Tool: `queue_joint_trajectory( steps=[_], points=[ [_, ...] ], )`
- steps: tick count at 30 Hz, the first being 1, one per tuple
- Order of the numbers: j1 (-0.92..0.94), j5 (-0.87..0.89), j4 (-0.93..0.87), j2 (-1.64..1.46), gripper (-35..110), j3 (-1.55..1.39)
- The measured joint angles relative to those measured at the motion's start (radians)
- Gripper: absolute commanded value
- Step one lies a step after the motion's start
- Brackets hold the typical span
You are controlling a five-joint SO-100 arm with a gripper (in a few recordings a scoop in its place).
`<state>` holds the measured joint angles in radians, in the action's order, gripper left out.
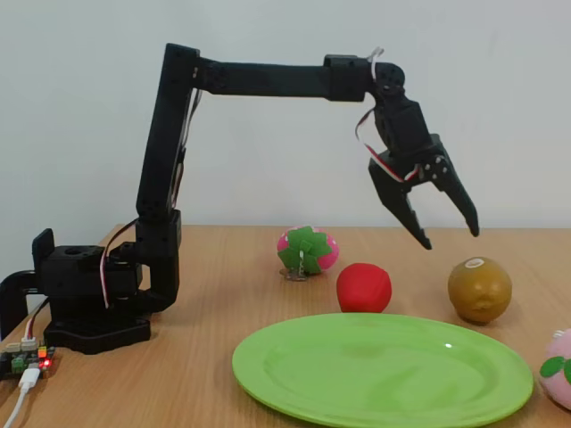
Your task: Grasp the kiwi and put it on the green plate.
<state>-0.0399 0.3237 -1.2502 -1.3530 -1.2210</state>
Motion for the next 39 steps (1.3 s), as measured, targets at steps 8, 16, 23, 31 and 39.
queue_joint_trajectory(
  steps=[8, 16, 23, 31, 39],
  points=[
    [-0.011, 0.011, 0.018, 0.084, 39, 0.092],
    [-0.006, -0.005, 0.018, 0.124, 43, 0.135],
    [-0.006, -0.02, 0.035, 0.17, 44, 0.138],
    [-0.006, -0.054, 0.037, 0.193, 50, 0.12],
    [0.006, -0.057, 0.037, 0.225, 51, 0.101]
  ],
)
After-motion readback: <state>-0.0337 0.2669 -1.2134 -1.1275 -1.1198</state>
